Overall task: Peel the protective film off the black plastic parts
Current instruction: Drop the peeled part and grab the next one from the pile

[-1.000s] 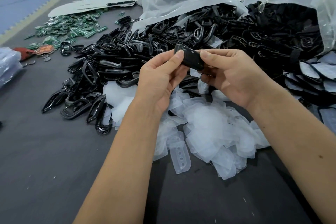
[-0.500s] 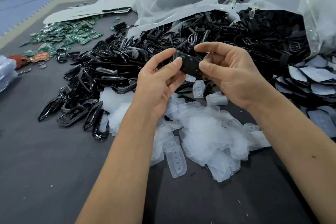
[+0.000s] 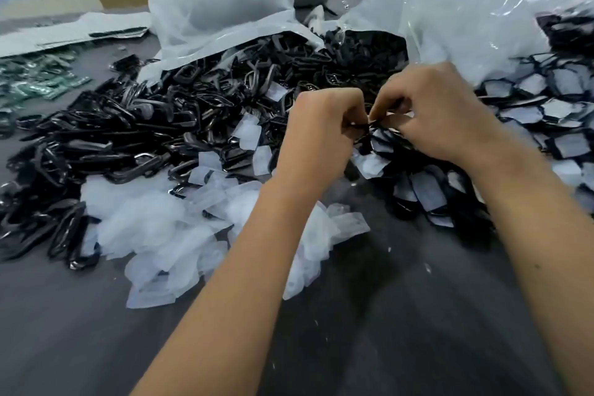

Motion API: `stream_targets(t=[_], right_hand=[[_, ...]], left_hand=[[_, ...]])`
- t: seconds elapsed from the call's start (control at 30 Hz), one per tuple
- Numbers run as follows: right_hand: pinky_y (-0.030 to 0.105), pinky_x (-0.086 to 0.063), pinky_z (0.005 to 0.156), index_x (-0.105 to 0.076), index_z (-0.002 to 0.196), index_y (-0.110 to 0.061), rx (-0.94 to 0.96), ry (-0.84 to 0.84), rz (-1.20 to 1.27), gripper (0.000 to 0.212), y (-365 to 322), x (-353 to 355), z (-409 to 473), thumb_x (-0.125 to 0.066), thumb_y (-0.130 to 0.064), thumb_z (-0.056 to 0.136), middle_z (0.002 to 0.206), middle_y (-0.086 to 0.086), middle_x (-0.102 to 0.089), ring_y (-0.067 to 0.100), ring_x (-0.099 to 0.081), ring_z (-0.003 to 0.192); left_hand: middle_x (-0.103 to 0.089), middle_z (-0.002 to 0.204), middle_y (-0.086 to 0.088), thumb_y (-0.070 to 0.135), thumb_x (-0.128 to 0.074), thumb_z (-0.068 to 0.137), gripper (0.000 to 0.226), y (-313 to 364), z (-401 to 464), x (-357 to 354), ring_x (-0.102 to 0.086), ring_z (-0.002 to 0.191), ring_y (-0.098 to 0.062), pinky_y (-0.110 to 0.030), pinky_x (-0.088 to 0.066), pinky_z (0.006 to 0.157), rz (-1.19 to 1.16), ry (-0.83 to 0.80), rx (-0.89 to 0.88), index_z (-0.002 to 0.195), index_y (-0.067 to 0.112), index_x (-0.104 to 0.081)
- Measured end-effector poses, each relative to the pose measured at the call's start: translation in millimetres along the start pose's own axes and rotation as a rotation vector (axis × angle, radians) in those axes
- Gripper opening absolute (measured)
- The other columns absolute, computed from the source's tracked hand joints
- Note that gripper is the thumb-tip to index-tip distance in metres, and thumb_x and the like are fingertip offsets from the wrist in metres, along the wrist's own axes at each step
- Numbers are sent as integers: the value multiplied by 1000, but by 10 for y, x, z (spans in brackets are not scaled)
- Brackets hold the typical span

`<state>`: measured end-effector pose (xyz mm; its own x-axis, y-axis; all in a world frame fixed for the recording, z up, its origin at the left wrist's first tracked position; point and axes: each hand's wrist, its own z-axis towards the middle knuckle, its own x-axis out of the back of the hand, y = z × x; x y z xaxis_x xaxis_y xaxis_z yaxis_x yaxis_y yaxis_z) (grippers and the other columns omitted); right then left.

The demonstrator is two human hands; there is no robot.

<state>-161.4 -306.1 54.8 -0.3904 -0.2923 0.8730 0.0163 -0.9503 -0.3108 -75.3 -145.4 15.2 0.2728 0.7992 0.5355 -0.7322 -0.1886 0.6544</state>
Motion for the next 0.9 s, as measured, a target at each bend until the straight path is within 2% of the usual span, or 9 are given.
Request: stream_targets(t=[0.07, 0.17, 0.27, 0.4, 0.5, 0.6, 0.77, 0.87, 0.9], right_hand=[[24, -44, 76, -83, 88, -19, -81, 63, -81, 30, 175, 107, -126, -76, 7, 76, 80, -4, -70, 11, -58, 75], [17, -39, 81, -84, 92, -16, -173, 65, -152, 36, 381, 207, -296, -65, 12, 78, 91, 8, -79, 17, -63, 79], [20, -42, 85, -84, 93, -17, -241, 44, -171, 42, 490, 262, -355, -55, 11, 83, 94, 11, -79, 29, -69, 89], [24, -43, 80, -84, 95, -20, -282, -25, -171, 40, 472, 286, -270, -53, 4, 87, 98, 12, -78, 28, -65, 85], [25, -46, 86, -84, 95, -20, -269, 93, -160, 39, 304, 244, -161, -54, 3, 86, 95, 9, -79, 31, -69, 94], [27, -51, 88, -84, 93, -24, -208, 133, -58, 39, -28, 59, -5, -55, 1, 85, 91, 4, -79, 24, -68, 89], [33, -58, 87, -83, 101, -20, -39, -132, 38, 33, -639, -478, 281, -61, 1, 87, 96, 2, -78, 18, -71, 90], [38, -59, 86, -80, 105, -18, -44, -229, 38, 29, -880, -774, 399, -64, -1, 87, 99, 4, -75, 21, -68, 94], [39, -58, 87, -78, 108, -17, -63, -243, 29, 26, -928, -853, 431, -66, -5, 88, 102, 5, -73, 23, -68, 97]], left_hand=[[-68, 71, -5, -11, -68, 68, 17, 189, 105, -283, -64, 72, -30, -44, -52, 64, 38, -7, -55, 70, 5, -67], [-70, 77, -10, 1, -64, 70, 10, 407, 190, -583, -63, 78, -36, -45, -48, 68, 134, -120, -134, 77, 4, -71], [-72, 89, -10, -5, -60, 77, 24, 477, 240, -717, -65, 92, -35, -45, -50, 78, 226, -201, -98, 89, 9, -76], [-74, 102, -11, -3, -56, 79, 37, 469, 194, -674, -64, 104, -33, -42, -51, 86, 253, -249, -41, 103, 14, -79], [-75, 103, -9, -6, -55, 78, 39, 384, 91, -461, -65, 103, -30, -40, -50, 86, 214, -154, 2, 103, 11, -80], [-75, 99, -6, -4, -57, 78, 34, 178, -64, -126, -67, 97, -26, -38, -53, 84, 233, -37, 81, 97, 11, -81], [-75, 102, -8, -4, -59, 80, 32, -342, -395, 551, -64, 103, -31, -37, -49, 88, 431, 124, 306, 98, 12, -80], [-71, 107, -10, 1, -61, 84, 30, -632, -567, 865, -60, 107, -36, -41, -47, 93, 562, 120, 412, 104, 15, -79], [-69, 110, -10, 3, -63, 86, 29, -698, -603, 920, -58, 109, -36, -37, -44, 96, 584, 103, 424, 107, 16, -78]])
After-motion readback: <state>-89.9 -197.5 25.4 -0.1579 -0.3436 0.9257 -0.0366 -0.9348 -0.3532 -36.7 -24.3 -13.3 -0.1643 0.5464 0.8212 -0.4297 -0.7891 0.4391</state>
